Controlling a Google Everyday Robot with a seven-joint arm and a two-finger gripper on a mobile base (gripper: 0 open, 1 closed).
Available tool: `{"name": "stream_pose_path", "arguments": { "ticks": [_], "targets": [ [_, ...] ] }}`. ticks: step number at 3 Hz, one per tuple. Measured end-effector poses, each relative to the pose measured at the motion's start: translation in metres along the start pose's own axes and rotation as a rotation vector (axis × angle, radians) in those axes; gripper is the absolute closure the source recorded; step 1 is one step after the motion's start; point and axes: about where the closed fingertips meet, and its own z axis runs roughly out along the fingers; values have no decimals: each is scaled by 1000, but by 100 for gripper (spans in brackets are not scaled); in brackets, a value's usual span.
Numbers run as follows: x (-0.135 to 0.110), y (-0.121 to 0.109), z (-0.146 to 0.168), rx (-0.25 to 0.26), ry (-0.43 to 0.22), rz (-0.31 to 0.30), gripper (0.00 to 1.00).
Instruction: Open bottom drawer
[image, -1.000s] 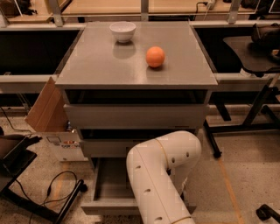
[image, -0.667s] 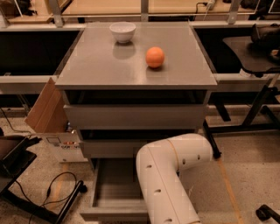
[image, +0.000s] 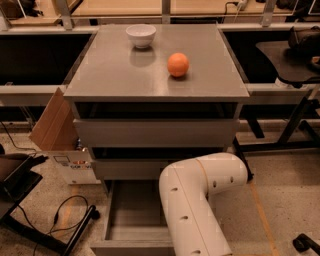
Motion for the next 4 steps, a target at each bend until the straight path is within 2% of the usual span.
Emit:
{"name": "stream_pose_path", "arguments": {
  "ticks": [1,2,3,4],
  "targets": [
    [20,29,-17,-54,-2,25,100],
    [20,29,-17,-54,-2,25,100],
    [12,11,-31,-29,27,7,100],
    [1,-27,-75,41,66,-16,100]
  ]
}}
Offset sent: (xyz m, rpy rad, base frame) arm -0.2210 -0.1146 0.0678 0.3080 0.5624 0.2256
